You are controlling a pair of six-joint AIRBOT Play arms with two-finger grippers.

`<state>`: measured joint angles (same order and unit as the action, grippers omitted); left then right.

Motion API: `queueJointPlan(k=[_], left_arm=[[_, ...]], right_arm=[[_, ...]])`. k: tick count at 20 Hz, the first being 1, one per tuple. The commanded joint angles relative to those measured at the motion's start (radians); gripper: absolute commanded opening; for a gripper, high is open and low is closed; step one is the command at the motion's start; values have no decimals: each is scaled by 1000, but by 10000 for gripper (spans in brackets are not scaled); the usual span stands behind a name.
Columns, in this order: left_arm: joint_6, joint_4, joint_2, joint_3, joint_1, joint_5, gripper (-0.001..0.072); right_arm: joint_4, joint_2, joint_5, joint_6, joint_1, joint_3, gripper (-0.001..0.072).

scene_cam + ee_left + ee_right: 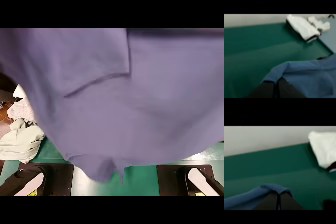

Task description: Fold the shirts.

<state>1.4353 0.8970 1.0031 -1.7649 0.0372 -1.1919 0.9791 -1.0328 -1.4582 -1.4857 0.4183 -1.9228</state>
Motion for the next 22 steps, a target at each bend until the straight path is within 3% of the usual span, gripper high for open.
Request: queueJointPlan(k=[1, 3, 6, 8, 12, 15, 19, 22], left_arm=[[5, -6, 217, 99, -1, -131, 26], [5, -6, 366, 99, -1, -150, 26], [-13, -5, 547, 99, -1, -77, 26], [-89, -6, 618, 99, -1, 39, 26], [-161, -7, 646, 98, -1, 314, 26], [-216, -7, 649, 99, -1, 416, 26], [-293, -6, 651, 99, -1, 367, 26], [-292, 48, 651, 99, -1, 161, 25]], right_arm=[[111, -230, -279, -39, -165, -1, 13], [225, -375, -322, -44, -261, -1, 13], [291, -564, -232, -45, -331, -2, 13], [305, -664, -122, -45, -343, -2, 13], [306, -768, 125, -44, -338, -2, 13], [305, -776, 271, -43, -327, -2, 13], [307, -775, 250, -17, -316, -1, 13], [308, -775, 79, 64, -316, -1, 10]])
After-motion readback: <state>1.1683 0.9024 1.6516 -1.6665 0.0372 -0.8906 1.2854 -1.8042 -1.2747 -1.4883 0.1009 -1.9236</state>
